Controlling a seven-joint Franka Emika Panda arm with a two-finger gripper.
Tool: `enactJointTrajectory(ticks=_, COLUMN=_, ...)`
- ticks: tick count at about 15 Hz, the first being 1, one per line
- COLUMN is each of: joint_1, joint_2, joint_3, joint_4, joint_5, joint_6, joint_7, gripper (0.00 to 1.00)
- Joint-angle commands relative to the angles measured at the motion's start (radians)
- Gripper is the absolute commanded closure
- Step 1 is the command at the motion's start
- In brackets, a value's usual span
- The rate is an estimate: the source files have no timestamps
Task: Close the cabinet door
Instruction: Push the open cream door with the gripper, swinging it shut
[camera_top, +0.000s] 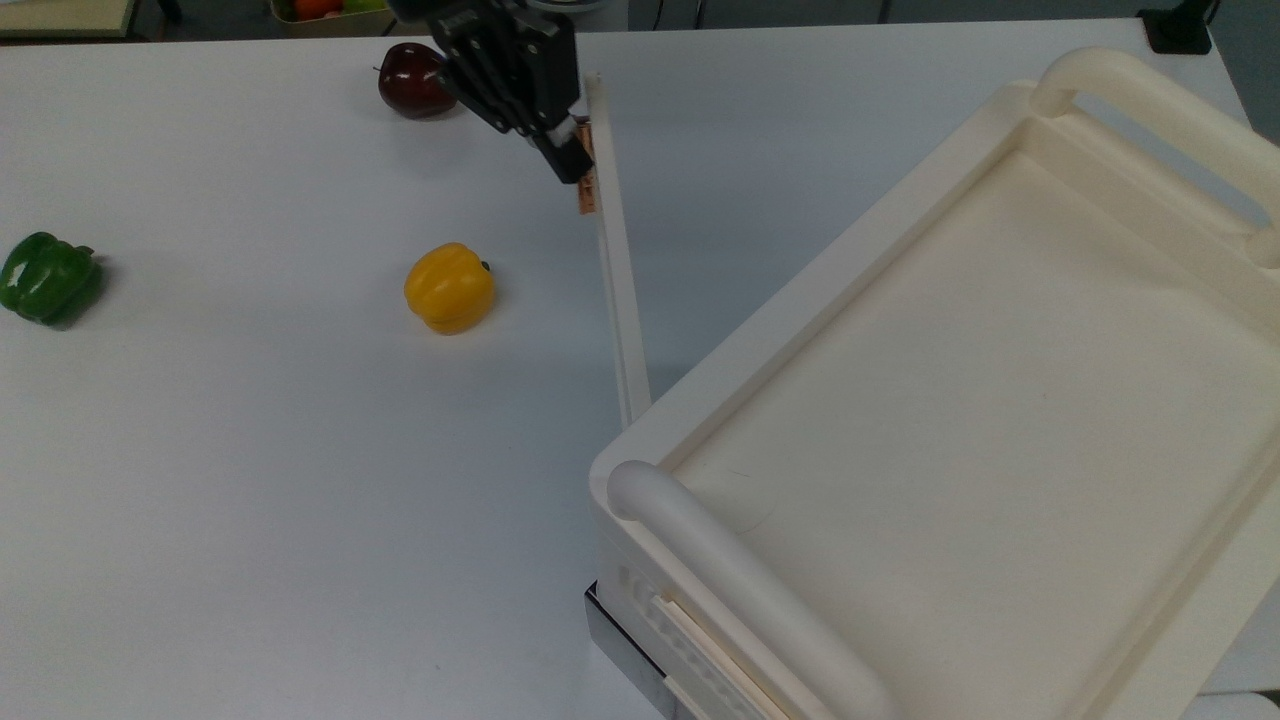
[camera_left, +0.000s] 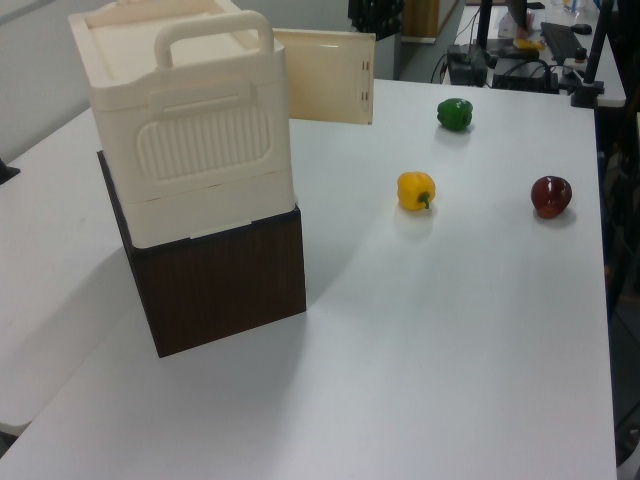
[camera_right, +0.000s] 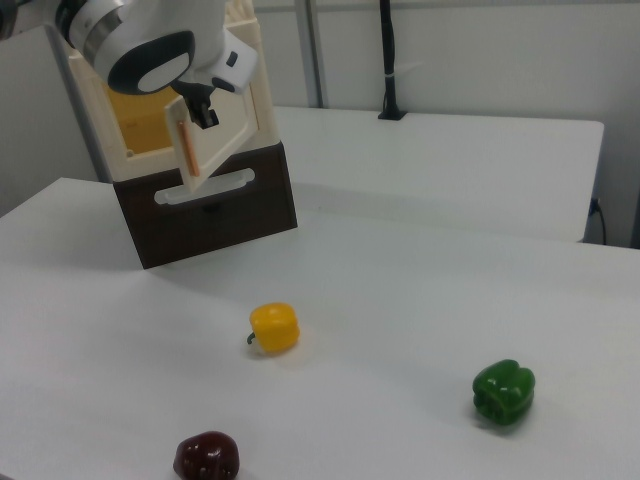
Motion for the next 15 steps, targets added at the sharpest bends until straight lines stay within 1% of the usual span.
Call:
enactJointTrajectory(ticks=1, joint_1=0.056, joint_2=0.016, joint_3=-0.005, joint_4=-0.003, joint_5=0.033, joint_6=0.096, joint_7=-0.010, gripper=1.00)
enactJointTrajectory(ticks=8, joint_1=0.133, joint_2=0.100, joint_3=-0.005, joint_4=-0.002, joint_5=0.032, joint_6=0.323, joint_7=-0.013, gripper=1.00)
enactJointTrajectory(ticks=12, joint_1=0.142, joint_2=0.113, joint_3=0.003, joint_4=-0.002, joint_5=0.058, joint_6=0.349, joint_7=-0.013, gripper=1.00)
enactJointTrajectory(ticks=15, joint_1=0.141, joint_2=0.125, joint_3=0.038, joint_4=0.001, joint_5=0.082, joint_6=0.361, joint_7=-0.013, gripper=1.00)
